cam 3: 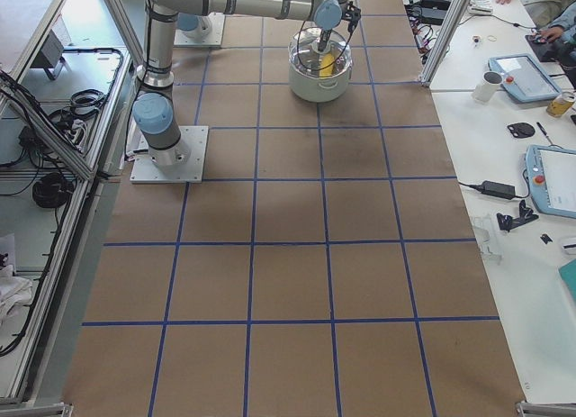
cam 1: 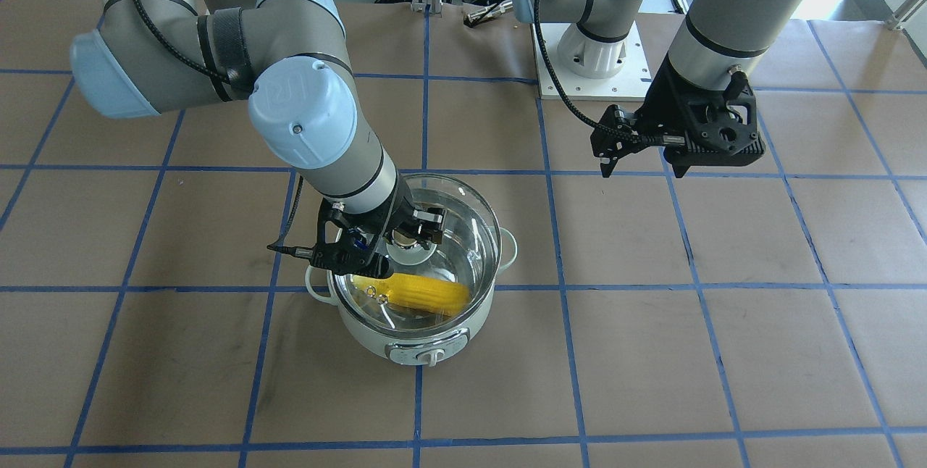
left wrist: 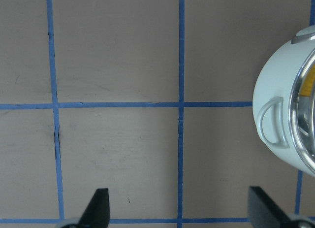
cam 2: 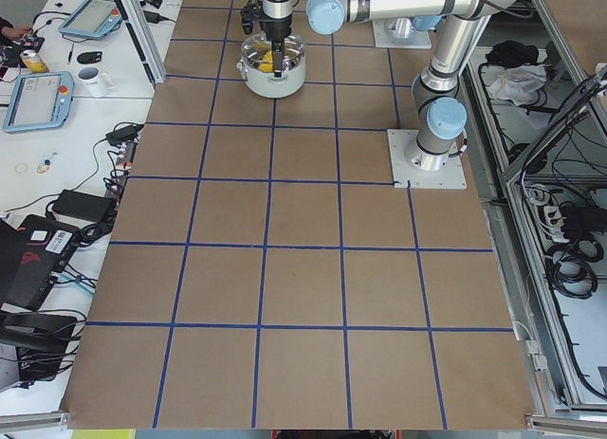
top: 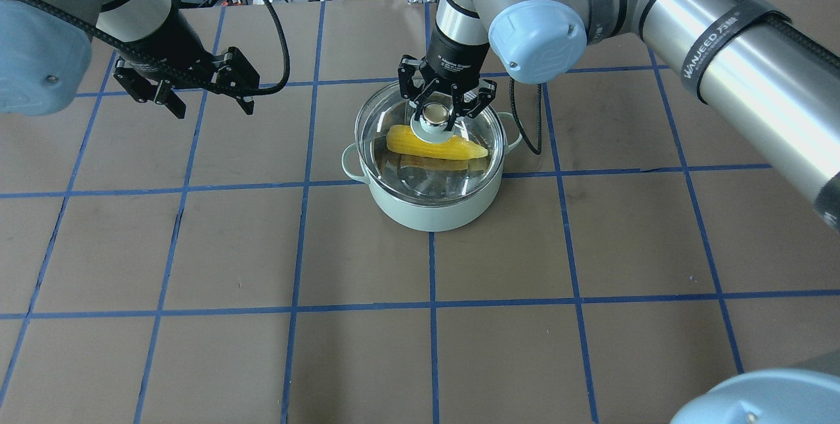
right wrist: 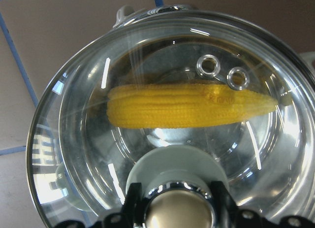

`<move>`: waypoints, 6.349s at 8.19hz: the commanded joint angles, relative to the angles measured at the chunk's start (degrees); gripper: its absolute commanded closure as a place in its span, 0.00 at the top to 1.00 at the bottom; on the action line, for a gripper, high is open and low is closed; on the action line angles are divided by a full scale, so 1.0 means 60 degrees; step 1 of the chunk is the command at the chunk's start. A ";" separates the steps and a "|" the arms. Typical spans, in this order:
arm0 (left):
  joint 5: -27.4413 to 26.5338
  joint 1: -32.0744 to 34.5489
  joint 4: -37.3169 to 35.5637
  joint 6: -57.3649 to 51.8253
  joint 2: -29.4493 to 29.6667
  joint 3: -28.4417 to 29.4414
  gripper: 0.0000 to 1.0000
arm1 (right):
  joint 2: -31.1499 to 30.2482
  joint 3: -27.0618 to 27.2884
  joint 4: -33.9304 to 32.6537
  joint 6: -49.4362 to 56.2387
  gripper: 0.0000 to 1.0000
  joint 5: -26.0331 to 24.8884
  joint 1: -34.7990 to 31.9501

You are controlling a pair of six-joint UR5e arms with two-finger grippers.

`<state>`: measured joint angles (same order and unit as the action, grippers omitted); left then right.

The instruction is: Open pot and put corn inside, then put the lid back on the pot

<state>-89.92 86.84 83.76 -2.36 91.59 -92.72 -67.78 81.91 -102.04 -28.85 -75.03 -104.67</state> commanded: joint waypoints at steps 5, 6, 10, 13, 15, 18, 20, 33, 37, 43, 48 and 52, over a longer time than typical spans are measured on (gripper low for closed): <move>0.0001 0.0015 0.0000 -0.0002 -0.0075 0.0015 1.00 | 0.0003 0.0132 -0.0060 0.0033 0.74 -0.0019 0.0029; 0.0001 0.0015 0.0000 -0.0002 -0.0061 0.0000 1.00 | 0.0003 0.0147 -0.0074 0.0062 0.82 -0.0033 0.0029; 0.0016 0.0015 0.0000 -0.0002 -0.0075 0.0015 1.00 | -0.0114 0.0075 -0.0104 0.0062 0.98 -0.0033 0.0101; 0.0016 0.0015 0.0000 -0.0002 -0.0061 0.0015 1.00 | -0.0829 -0.0131 0.0056 0.1168 1.00 -0.0691 0.0611; 0.0001 0.0015 0.0015 -0.0002 -0.0061 0.0000 1.00 | -0.1896 -0.0131 0.1296 0.2982 1.00 -0.1581 0.1460; 0.0016 0.0029 0.0015 -0.0002 -0.0060 0.0000 1.00 | -0.3406 0.0000 0.2928 0.4513 1.00 -0.3105 0.2182; 0.0001 0.0029 0.0000 -0.0002 -0.0061 0.0015 1.00 | -0.3571 0.0160 0.2856 0.4414 1.00 -0.3052 0.2153; -0.0042 0.0029 0.0029 -0.0031 0.0071 0.0000 1.00 | -0.3586 0.0499 0.1963 0.5307 0.99 -0.2525 0.2182; -0.0043 0.0029 0.0029 -0.0031 0.0057 0.0000 1.00 | -0.3586 0.0499 0.1962 0.5263 0.99 -0.2524 0.2182; -0.0028 0.0029 0.0029 -0.0119 -0.0016 0.0000 1.00 | -0.3572 0.0499 0.1933 0.5307 1.00 -0.2509 0.2211; -0.0013 0.0029 0.0044 -0.0119 -0.0017 0.0000 1.00 | -0.3571 0.0499 0.1801 0.5321 1.00 -0.2524 0.2226; 0.0001 0.0029 0.0044 -0.0119 -0.0046 0.0000 1.00 | -0.3571 0.0499 0.1801 0.5307 1.00 -0.2524 0.2212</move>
<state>-89.92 87.01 83.95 -3.08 91.46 -92.73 -89.21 84.90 -91.23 3.01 -90.18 -91.37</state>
